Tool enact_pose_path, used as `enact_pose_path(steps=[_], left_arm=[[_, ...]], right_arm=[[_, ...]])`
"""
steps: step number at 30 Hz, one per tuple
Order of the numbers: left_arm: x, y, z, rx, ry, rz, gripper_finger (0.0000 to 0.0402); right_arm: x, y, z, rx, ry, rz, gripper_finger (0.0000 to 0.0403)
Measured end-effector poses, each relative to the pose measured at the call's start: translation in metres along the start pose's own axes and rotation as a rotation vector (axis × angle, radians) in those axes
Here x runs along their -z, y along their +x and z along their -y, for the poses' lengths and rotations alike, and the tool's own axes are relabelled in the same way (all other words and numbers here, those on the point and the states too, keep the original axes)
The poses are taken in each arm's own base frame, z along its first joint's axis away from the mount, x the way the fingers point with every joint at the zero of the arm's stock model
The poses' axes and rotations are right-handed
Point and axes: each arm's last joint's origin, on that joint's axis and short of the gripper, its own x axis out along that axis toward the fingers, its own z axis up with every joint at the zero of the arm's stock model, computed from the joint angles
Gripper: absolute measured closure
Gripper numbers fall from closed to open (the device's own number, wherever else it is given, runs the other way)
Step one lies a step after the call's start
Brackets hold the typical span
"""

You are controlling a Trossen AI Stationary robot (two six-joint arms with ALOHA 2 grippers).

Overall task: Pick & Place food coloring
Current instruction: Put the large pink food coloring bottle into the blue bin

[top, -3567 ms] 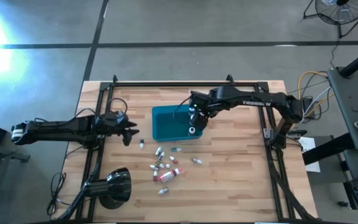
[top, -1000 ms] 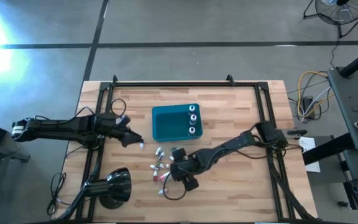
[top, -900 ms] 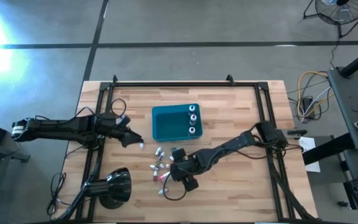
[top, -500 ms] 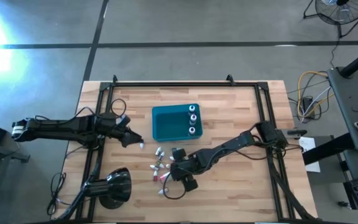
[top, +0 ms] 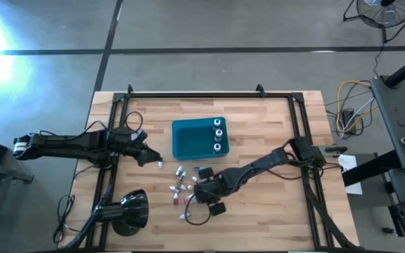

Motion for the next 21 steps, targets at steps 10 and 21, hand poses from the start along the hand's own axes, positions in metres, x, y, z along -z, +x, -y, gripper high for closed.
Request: enact_pose_path(steps=[10,21], left_arm=[[0.000,0.000,0.000,0.002,0.005,0.002,0.0224],[-0.001,0.000,0.001,0.009,0.083,0.008,0.0224]], right_arm=[[0.000,-0.063,0.010,-0.217,0.338,-0.351,0.0307],[0.044,-0.079,0.017,-0.524,0.953,-1.027,0.0298]])
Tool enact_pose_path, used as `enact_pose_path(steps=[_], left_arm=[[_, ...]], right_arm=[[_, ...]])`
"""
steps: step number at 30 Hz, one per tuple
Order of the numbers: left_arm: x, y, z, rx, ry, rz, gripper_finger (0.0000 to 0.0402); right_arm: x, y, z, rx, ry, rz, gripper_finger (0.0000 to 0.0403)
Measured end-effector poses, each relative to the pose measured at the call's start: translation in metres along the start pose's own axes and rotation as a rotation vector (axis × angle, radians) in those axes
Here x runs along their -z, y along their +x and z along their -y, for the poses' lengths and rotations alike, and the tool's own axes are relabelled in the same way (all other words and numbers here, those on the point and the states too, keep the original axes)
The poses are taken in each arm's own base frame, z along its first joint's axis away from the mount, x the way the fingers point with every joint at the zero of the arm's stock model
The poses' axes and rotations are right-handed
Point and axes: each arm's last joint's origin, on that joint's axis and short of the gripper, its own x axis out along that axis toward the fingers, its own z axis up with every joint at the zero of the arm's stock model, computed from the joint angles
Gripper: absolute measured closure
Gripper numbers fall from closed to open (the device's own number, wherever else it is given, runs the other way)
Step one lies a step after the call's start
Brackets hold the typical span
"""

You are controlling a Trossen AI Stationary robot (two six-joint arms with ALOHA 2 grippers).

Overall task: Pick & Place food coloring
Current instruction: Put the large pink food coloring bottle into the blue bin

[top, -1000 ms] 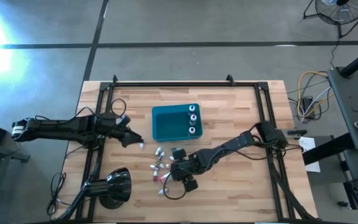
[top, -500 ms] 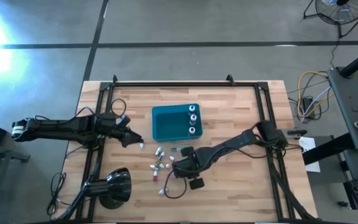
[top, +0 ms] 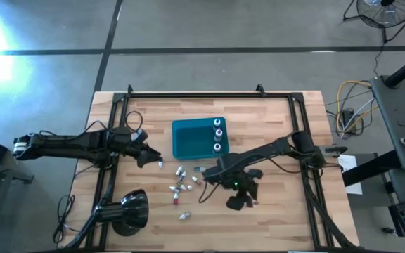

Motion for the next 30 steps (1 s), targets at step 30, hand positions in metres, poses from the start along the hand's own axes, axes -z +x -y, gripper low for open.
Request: enact_pose_path(steps=[30], left_arm=[[0.000,0.000,0.000,0.000,0.061,0.000,0.0224]], right_arm=[[0.007,0.090,0.042,-0.012,0.356,-0.404,0.0263]])
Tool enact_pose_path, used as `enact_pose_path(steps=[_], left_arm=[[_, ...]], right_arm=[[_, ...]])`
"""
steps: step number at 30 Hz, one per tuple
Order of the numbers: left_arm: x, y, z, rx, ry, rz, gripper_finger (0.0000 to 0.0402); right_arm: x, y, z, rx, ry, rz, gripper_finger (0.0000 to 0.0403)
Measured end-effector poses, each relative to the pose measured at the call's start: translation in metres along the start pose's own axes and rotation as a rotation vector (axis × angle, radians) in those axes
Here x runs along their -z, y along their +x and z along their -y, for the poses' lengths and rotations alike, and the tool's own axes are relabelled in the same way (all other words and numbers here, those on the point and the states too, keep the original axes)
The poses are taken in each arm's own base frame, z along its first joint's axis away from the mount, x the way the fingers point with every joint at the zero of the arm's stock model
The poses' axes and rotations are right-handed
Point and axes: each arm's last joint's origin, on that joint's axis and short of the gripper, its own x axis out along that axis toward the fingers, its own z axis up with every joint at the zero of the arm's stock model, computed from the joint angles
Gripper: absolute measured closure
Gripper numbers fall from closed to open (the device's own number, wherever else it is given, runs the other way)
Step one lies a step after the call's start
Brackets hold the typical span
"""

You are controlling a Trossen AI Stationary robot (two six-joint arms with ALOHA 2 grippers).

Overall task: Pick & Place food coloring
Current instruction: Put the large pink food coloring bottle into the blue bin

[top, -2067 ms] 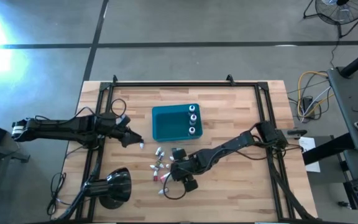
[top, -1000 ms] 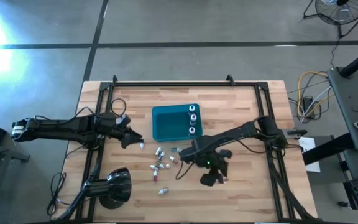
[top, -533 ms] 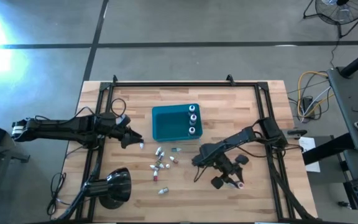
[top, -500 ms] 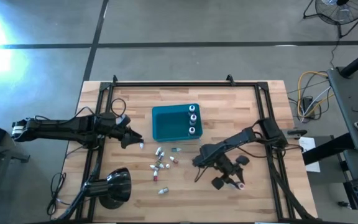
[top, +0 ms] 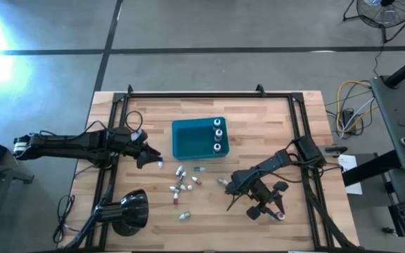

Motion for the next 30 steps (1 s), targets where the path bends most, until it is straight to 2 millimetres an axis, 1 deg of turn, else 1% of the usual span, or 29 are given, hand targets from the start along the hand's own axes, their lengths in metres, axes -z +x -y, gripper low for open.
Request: enact_pose_path(steps=[6,9,17,20,23,30], left_arm=[[0.000,0.000,0.000,0.000,0.018,0.000,0.0224],[0.000,0.000,0.000,0.000,0.018,0.000,0.0224],[0.000,0.000,0.000,0.000,0.018,0.000,0.0224],[0.000,0.000,0.000,0.000,0.018,0.000,0.0224],[0.000,0.000,0.000,0.000,0.018,0.000,0.0224],[0.000,0.000,0.000,0.000,0.016,0.000,0.0224]], right_arm=[[-0.001,-0.001,-0.002,-0.005,-0.020,0.013,0.0266],[0.001,-0.002,-0.003,0.011,-0.023,0.030,0.0262],[0.016,-0.012,-0.011,0.114,-0.048,0.207,0.0244],[0.022,-0.016,-0.013,0.122,-0.052,0.259,0.0236],[0.026,-0.016,-0.015,0.119,-0.055,0.282,0.0227],[0.033,-0.005,-0.021,0.103,-0.058,0.283,0.0218]])
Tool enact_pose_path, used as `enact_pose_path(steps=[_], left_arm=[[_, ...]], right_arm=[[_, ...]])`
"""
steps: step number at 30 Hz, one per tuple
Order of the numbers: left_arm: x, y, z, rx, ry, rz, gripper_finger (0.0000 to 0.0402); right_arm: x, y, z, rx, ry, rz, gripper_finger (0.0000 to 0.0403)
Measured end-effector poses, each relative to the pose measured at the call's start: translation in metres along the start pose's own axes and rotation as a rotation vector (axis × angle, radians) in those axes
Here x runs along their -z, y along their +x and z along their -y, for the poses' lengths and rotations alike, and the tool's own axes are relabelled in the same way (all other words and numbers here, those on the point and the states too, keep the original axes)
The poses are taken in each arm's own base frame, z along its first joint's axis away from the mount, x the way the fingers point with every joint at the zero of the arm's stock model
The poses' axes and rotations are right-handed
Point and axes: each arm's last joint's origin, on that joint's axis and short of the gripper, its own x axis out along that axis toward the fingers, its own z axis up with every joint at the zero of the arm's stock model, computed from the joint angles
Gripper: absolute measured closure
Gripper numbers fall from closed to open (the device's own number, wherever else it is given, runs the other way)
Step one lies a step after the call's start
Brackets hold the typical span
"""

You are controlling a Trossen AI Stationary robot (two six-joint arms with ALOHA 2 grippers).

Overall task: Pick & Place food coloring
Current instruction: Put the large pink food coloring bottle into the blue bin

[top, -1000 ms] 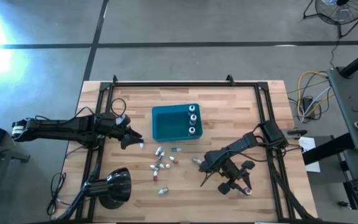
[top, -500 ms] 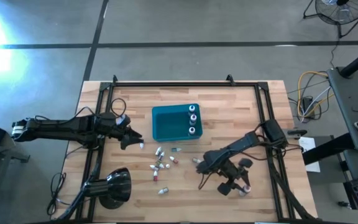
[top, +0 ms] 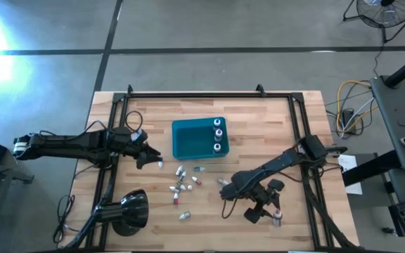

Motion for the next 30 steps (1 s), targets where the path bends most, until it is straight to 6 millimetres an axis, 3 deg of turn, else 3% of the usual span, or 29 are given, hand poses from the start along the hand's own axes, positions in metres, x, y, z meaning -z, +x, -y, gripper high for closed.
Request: enact_pose_path(steps=[10,18,25,30], left_arm=[[0.000,0.000,0.000,-0.006,-0.002,0.005,0.0224],[0.000,0.000,0.000,-0.012,-0.002,0.010,0.0224],[0.000,0.000,0.000,-0.012,-0.008,0.010,0.0224],[0.000,0.000,0.000,-0.012,-0.007,0.010,0.0224]], right_arm=[[0.017,0.021,-0.009,0.028,0.007,-0.033,0.0222],[0.017,0.023,-0.013,0.019,0.032,-0.003,0.0223],[0.026,0.009,-0.013,0.075,0.051,0.249,0.0225],[0.044,-0.005,-0.009,-0.013,0.149,0.387,0.0225]])
